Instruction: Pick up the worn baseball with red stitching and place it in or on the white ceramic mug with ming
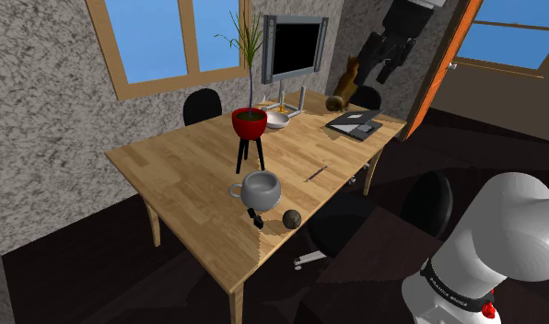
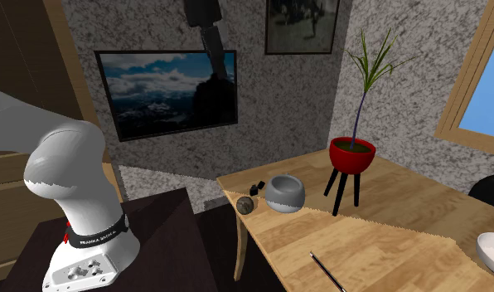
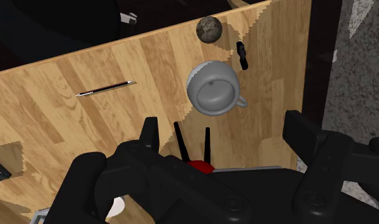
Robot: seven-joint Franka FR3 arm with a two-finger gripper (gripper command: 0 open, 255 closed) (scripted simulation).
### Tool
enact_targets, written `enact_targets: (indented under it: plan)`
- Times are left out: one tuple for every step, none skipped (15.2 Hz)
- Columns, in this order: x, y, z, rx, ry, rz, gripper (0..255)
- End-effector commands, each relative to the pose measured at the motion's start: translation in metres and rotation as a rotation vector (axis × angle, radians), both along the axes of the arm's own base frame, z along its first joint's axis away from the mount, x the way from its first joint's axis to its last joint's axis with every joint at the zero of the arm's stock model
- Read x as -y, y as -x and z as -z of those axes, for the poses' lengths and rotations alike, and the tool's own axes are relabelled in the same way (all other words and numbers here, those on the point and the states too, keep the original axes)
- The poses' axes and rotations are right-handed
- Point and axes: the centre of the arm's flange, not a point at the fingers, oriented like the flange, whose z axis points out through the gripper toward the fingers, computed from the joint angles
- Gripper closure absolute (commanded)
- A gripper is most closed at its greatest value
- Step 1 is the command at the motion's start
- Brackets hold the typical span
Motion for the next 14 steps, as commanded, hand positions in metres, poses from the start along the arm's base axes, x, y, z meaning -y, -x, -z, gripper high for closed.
enact_targets:
  plan:
    - [0.0, 0.0, 0.0, 0.0, 0.0, 0.0, 0]
    - [-0.002, -0.003, 0.013, -0.001, 0.0, 0.002, 0]
    - [-0.004, -0.006, 0.025, -0.002, 0.0, 0.004, 0]
    - [-0.006, -0.009, 0.038, -0.003, 0.0, 0.006, 0]
    - [-0.009, -0.011, 0.051, -0.003, 0.001, 0.008, 0]
    - [-0.011, -0.014, 0.064, -0.004, 0.001, 0.01, 0]
    - [-0.013, -0.017, 0.076, -0.005, 0.001, 0.012, 0]
    - [-0.015, -0.02, 0.089, -0.006, 0.001, 0.014, 0]
    - [-0.017, -0.023, 0.102, -0.007, 0.001, 0.016, 0]
    - [-0.019, -0.026, 0.115, -0.008, 0.001, 0.018, 0]
    - [-0.021, -0.028, 0.127, -0.009, 0.002, 0.019, 0]
    - [-0.023, -0.031, 0.14, -0.01, 0.002, 0.021, 0]
    - [-0.025, -0.034, 0.153, -0.01, 0.002, 0.023, 0]
    - [-0.028, -0.037, 0.166, -0.011, 0.002, 0.025, 0]
